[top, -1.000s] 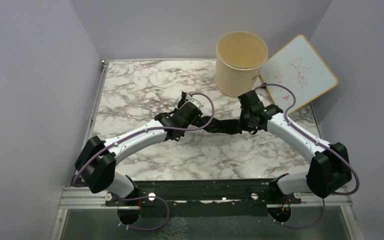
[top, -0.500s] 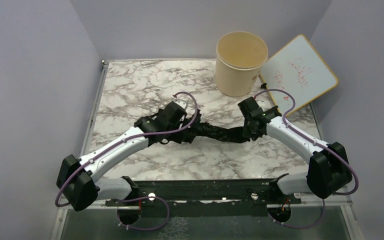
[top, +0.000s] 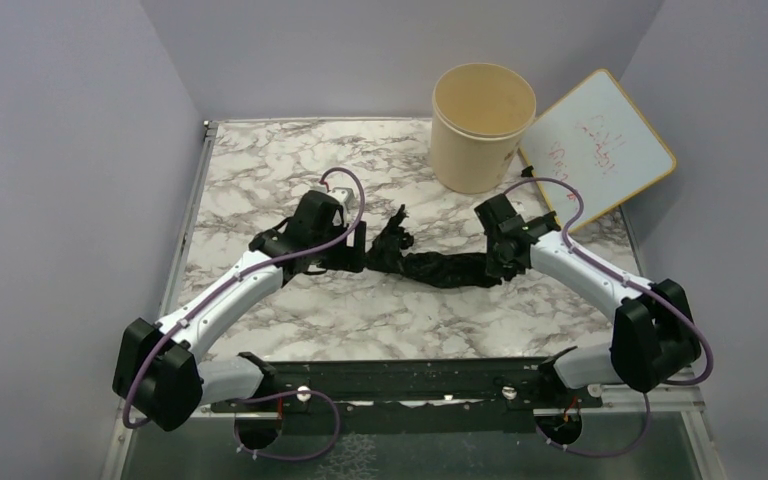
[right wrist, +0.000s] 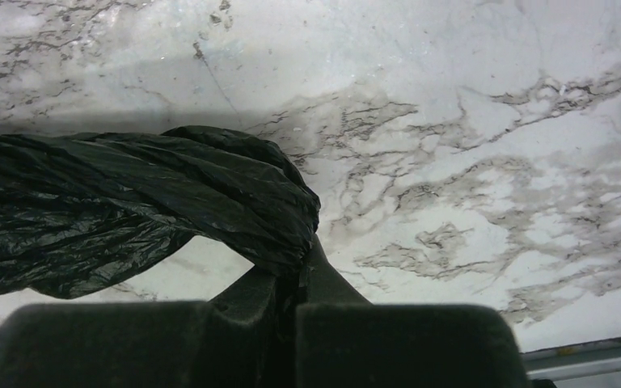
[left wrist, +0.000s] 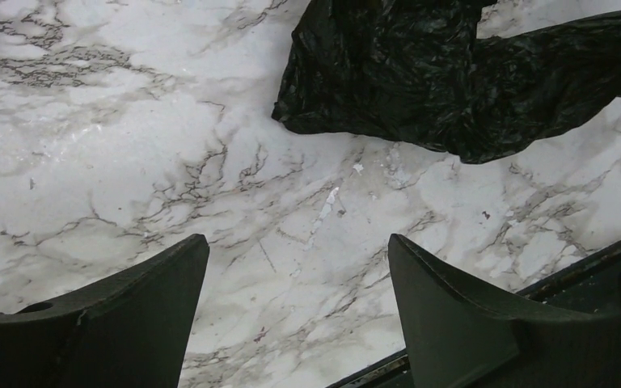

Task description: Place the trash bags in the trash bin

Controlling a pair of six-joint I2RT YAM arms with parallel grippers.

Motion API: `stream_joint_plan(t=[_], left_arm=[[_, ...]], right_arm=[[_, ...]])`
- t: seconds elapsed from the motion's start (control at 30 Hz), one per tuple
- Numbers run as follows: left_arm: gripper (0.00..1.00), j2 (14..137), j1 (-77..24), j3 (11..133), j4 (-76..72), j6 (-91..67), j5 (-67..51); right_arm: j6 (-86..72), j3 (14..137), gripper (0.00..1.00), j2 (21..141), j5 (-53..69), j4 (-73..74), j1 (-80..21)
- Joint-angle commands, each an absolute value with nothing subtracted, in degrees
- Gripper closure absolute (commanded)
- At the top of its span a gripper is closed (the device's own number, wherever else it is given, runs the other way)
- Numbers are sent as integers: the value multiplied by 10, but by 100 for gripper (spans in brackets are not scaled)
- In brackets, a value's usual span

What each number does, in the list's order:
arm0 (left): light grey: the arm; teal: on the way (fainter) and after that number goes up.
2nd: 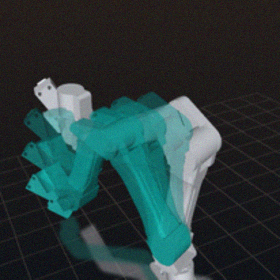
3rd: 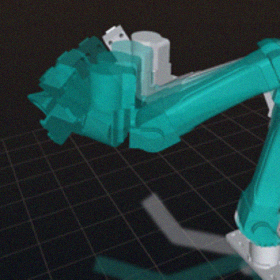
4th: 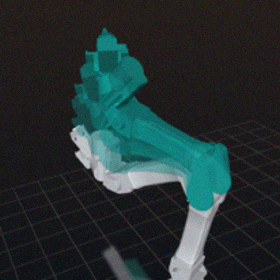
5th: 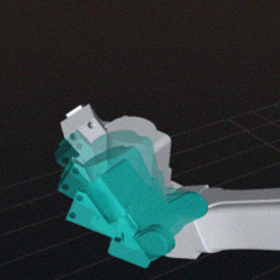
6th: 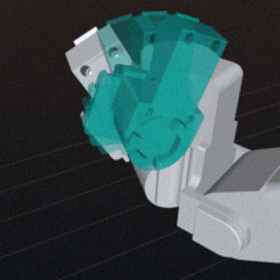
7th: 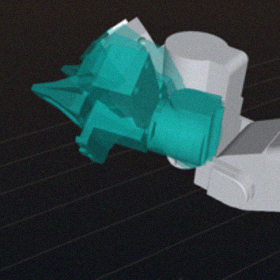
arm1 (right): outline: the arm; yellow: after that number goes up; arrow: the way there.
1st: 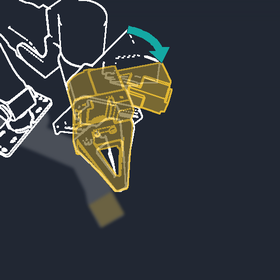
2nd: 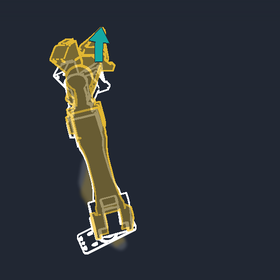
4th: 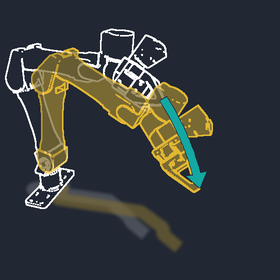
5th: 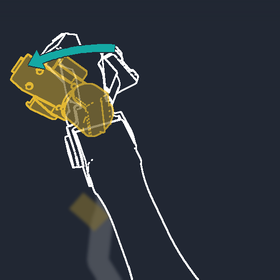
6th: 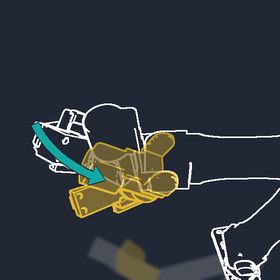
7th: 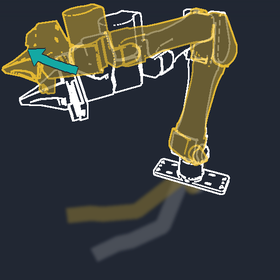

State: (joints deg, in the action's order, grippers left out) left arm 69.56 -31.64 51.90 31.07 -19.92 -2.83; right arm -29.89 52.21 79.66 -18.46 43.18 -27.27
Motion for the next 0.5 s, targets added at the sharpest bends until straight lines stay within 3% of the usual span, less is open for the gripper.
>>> stream_joint_plan(t=[0.0,0.2,0.47], left_arm=[[17,697,-311,510,250,-222,-77],[15,719,-308,509,173,-309,-87],[10,800,-308,503,36,-378,-157]], right_arm=[[-257,521,100,770,-141,413,-269],[-232,494,99,697,-56,345,-270],[-238,502,99,718,-18,353,-269]])
